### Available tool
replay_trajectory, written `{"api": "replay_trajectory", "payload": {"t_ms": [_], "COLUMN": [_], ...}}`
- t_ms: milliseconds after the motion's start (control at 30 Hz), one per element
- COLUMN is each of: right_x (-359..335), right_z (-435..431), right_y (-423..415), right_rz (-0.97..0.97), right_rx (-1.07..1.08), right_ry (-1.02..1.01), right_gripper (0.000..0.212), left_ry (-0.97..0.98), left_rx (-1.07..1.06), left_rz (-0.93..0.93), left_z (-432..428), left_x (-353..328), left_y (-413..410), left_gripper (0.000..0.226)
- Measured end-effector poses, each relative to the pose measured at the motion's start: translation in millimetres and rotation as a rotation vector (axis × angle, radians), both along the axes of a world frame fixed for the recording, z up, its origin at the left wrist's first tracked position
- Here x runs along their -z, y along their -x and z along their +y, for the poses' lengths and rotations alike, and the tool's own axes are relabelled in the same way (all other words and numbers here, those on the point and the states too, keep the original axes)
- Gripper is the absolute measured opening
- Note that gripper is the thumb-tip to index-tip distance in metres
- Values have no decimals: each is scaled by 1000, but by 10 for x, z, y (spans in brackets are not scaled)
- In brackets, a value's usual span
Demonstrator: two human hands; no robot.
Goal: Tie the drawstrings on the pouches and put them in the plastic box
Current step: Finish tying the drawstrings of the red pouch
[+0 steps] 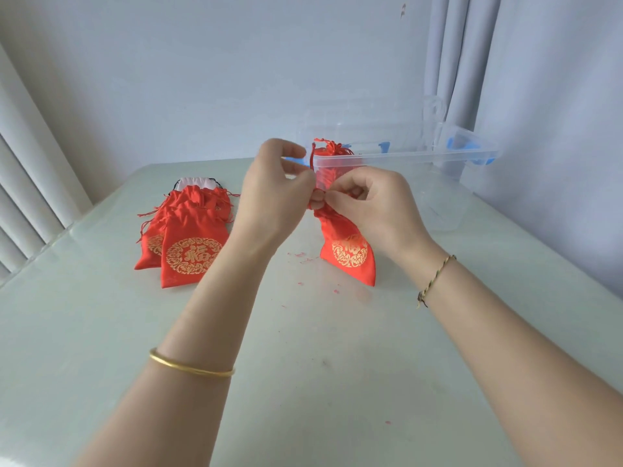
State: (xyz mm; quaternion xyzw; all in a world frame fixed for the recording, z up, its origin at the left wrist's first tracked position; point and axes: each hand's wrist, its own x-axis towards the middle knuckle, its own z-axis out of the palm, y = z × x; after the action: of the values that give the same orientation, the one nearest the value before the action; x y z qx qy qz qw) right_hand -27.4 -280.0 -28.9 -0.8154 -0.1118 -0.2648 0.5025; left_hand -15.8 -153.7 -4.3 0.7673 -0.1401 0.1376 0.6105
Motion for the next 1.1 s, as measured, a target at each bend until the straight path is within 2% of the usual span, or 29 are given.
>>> {"api": "replay_trajectory", "payload": {"t_ms": [100,167,233,333,467,600,700,767,867,1100], "right_x": [16,11,-2,-3,-14,-18,-24,-33,-56,44], "right_z": [-33,-44,-46,-67,-85,-69,-89,-120,-215,-387], "right_y": [-39,-43,-36,-54,-79,-75,-49,-28,-36,-149], "right_rz": [103,186,248,309,361,371,354,302,204,200], "right_rx": [45,25,-9,-37,-87,-155,-179,-137,-23,69], "right_ry": [-140,-292,-412,-504,-569,-577,-488,-382,-263,-274], "right_gripper": [21,21,19,18,21,17,13,10,20,25], "left_ry": [-216,-228,-295,-505,-590,-605,-590,-558,-495,-430], "left_rx": [-110,-104,-49,-68,-126,-118,-118,-117,-135,-180], "left_rz": [-216,-294,-339,-393,-412,-384,-368,-345,-291,-203], "left_z": [11,47,52,11,22,48,61,85,145,182], "left_x": [12,-11,-8,55,90,76,79,80,79,149], "left_y": [9,5,5,-2,-44,-56,-75,-97,-133,-182], "left_gripper": [32,29,22,12,9,7,4,2,3,11]}}
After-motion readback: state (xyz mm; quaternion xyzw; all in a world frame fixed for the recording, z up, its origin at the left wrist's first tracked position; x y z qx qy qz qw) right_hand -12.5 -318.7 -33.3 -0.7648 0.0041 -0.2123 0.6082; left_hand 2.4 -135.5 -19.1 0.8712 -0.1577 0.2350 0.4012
